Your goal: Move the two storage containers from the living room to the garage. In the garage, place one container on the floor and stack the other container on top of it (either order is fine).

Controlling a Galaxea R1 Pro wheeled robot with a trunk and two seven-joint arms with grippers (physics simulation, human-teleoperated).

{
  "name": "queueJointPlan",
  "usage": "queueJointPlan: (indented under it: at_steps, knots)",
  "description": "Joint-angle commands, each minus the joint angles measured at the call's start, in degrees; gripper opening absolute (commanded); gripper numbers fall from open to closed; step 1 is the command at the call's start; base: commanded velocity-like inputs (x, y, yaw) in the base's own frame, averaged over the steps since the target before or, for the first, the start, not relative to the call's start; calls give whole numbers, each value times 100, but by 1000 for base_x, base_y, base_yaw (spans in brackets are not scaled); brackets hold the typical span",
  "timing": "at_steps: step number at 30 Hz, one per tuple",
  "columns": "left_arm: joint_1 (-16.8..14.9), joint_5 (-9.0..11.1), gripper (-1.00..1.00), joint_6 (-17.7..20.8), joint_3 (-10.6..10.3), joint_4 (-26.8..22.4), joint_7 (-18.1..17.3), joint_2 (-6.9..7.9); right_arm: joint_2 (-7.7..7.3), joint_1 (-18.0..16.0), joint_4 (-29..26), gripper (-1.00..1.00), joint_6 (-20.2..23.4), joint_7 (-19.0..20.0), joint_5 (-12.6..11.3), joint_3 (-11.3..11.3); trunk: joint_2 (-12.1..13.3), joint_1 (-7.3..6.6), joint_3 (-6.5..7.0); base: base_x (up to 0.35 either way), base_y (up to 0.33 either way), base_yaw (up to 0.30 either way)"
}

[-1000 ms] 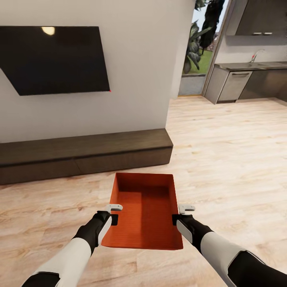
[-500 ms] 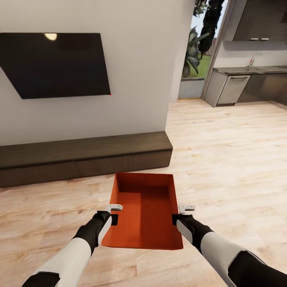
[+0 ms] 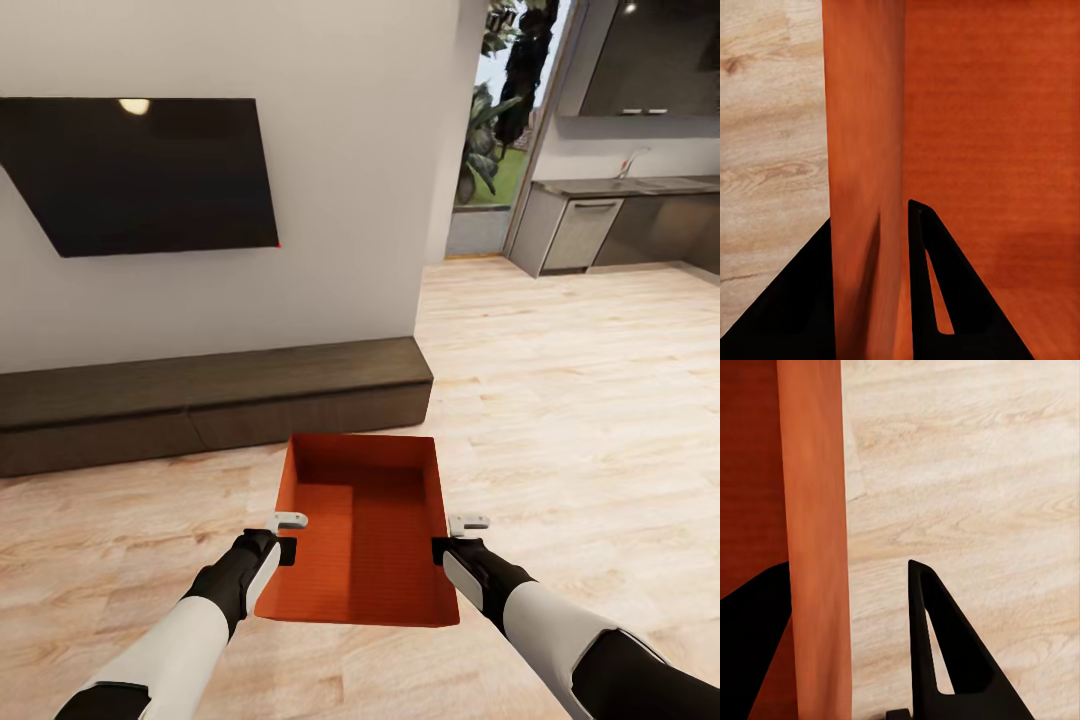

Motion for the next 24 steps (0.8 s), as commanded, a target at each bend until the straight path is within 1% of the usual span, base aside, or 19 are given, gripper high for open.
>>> queueJointPlan:
  at_steps: [1,24]
  knots:
    - [0,-20,-100,39,-12,1,30,-2,-1,-6,-95,-100,22,-31,-29,26,-11,3,-1,0,0,0]
    - [0,-21,-100,38,-13,1,30,-2,-1,-6,-95,-100,22,-31,-29,26,-11,3,207,0,0,0]
